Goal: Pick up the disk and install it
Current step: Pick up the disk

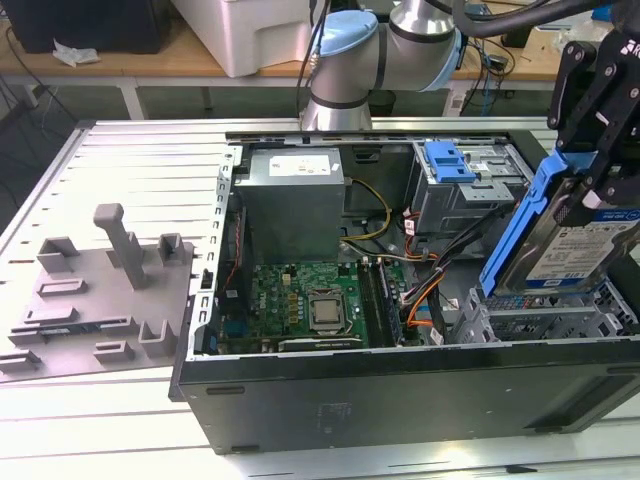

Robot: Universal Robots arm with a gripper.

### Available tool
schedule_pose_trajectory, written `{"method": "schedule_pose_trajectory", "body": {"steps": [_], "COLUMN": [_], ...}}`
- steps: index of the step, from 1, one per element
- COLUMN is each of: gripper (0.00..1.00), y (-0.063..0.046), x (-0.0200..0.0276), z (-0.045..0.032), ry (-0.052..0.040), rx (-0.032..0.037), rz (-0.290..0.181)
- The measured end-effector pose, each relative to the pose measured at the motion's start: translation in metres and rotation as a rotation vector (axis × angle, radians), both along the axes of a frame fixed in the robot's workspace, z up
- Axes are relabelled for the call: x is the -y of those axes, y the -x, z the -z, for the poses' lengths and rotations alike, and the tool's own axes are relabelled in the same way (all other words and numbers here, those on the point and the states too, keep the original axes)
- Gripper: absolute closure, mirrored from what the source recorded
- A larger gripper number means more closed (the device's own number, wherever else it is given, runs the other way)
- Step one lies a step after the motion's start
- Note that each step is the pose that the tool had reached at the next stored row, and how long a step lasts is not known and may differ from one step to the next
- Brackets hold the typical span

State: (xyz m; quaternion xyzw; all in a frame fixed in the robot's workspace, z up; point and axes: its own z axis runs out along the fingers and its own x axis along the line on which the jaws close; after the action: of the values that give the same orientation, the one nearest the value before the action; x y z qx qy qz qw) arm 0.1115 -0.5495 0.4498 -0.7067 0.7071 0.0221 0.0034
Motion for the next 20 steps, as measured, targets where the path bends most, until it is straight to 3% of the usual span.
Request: {"method": "schedule_pose_trajectory", "body": {"steps": [20], "gripper": [0.63], "y": [-0.0002], "x": [0.0000], "z": [0.0063], "ry": [0.0000], "rx": [0.0000], "rz": [0.008]}}
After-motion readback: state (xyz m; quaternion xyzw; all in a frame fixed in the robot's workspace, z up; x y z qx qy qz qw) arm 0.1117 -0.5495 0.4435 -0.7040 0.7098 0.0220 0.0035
